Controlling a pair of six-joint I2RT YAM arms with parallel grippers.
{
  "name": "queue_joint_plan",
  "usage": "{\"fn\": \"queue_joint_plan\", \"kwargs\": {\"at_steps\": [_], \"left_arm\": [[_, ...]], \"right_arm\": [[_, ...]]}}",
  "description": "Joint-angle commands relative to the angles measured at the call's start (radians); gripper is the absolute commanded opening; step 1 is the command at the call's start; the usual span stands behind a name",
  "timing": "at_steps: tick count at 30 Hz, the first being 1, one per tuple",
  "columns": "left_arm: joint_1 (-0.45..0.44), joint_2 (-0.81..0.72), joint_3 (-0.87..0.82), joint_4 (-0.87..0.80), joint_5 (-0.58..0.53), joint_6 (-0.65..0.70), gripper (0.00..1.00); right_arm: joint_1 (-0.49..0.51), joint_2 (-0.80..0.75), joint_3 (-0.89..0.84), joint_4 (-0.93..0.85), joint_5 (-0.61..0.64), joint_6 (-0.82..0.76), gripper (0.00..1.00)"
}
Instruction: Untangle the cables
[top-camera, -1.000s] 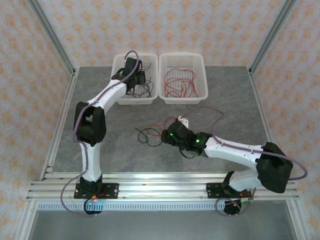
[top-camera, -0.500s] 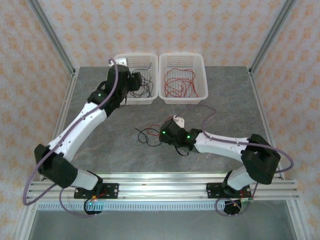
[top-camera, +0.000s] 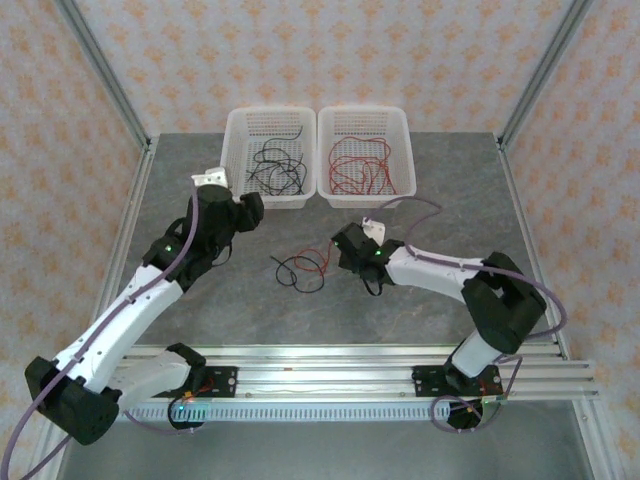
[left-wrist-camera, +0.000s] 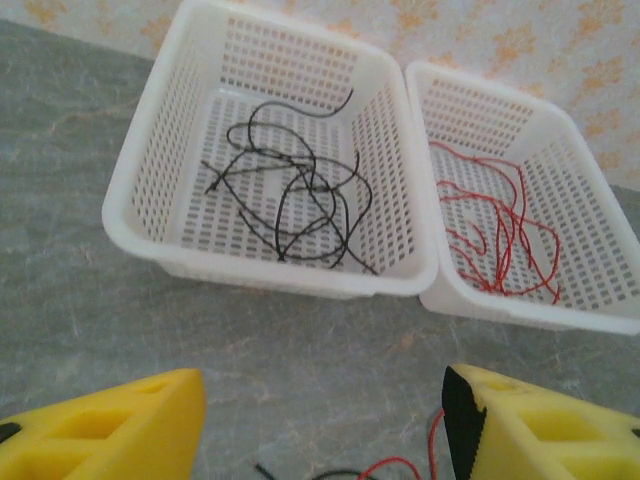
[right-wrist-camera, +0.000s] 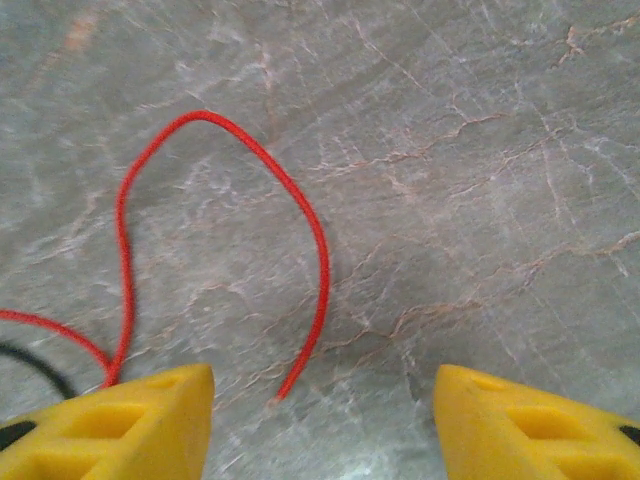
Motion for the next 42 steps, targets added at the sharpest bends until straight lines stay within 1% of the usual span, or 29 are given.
{"fn": "queue_joint_plan", "kwargs": {"at_steps": [1,6,10,14,19,25,31,36,39,42], "left_arm": [[-0.02,-0.017,-0.065,-0.015,0.056,-0.04,0.64],[-0.054,-0.023,-0.151,-0.002,0.074,-0.055,0.62],[-0.071,-0.017,-0.199,0.022,0.082,-0.071,0.62],[-0.09,0.022,-0.215,0.064,0.094,-0.074,0.62],[-0.124,0.14,-0.2,0.12,0.1,-0.042,0.6],[-0.169,0.299,-0.166,0.194,0.132,0.016,0.57],[-0.222,0.39,-0.156,0.263,0.204,0.068,0.56],[-0.248,0.423,-0.161,0.299,0.232,0.103,0.56],[-0.251,0.444,-0.162,0.328,0.228,0.124,0.56],[-0.251,0.49,-0.138,0.335,0.177,0.146,0.54]], "right_arm": [[-0.021,0.067,0.025,0.021,0.008,-0.044,0.59],[-0.047,0.158,0.065,0.035,0.019,-0.057,0.56],[-0.057,0.203,0.075,0.061,0.015,-0.059,0.49],[-0.058,0.239,0.084,0.071,0.005,-0.06,0.36],[-0.058,0.25,0.082,0.078,0.004,-0.059,0.16],[-0.06,0.236,0.067,0.072,0.026,-0.069,0.0],[-0.069,0.174,0.025,0.073,0.054,-0.118,0.0],[-0.072,0.103,-0.017,0.09,0.062,-0.211,0.0],[-0.075,0.071,-0.034,0.087,0.066,-0.247,0.0],[-0.077,0.054,-0.039,0.082,0.061,-0.257,0.0]]}}
